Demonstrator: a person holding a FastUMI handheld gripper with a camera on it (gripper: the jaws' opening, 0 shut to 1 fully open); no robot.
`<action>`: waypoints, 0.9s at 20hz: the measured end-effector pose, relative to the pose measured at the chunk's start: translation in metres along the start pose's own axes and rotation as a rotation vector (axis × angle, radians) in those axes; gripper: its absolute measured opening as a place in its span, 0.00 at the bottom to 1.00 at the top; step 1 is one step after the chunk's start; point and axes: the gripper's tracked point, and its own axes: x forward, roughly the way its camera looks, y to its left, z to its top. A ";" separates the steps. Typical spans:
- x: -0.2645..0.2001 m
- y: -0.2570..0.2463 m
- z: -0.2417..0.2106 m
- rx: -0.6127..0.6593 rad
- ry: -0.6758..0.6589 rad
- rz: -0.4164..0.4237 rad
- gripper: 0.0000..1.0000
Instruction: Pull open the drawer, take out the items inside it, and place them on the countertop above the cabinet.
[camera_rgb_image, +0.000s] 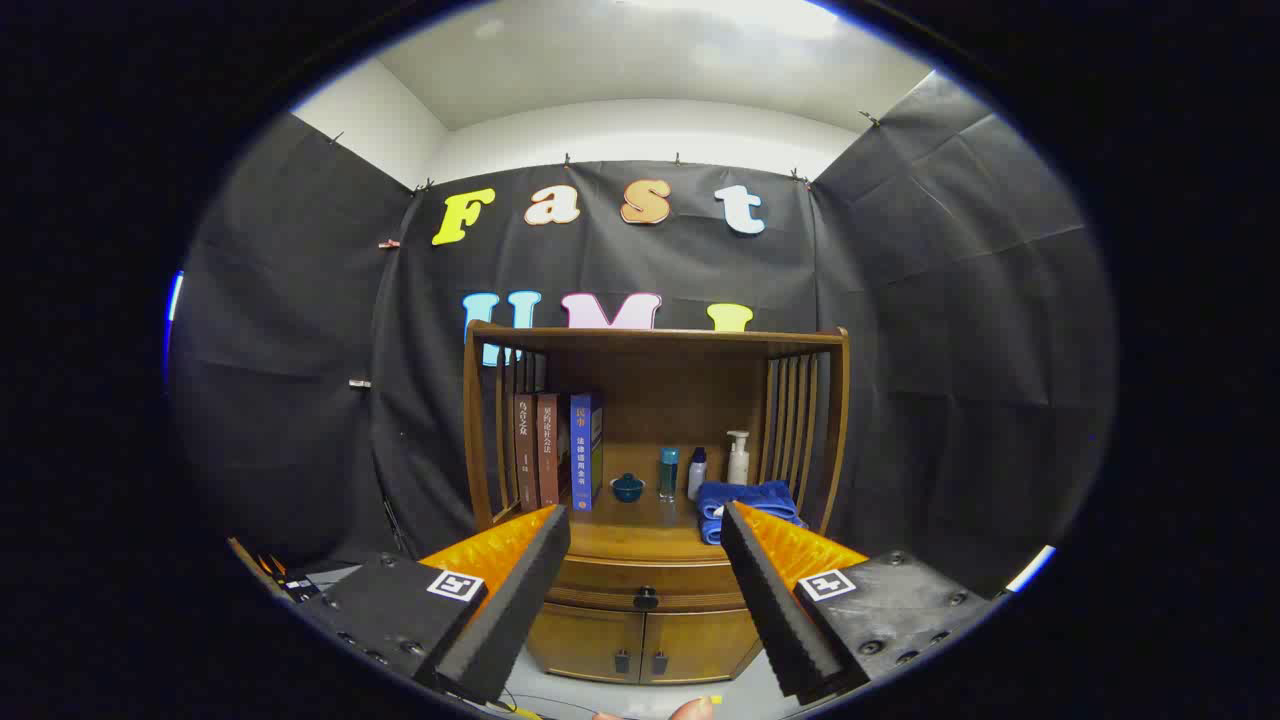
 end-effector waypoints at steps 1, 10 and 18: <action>-0.001 -0.001 -0.001 0.002 0.000 -0.002 0.98; 0.001 -0.001 -0.002 -0.003 0.006 -0.006 0.98; 0.005 0.000 0.001 0.001 -0.013 -0.005 0.98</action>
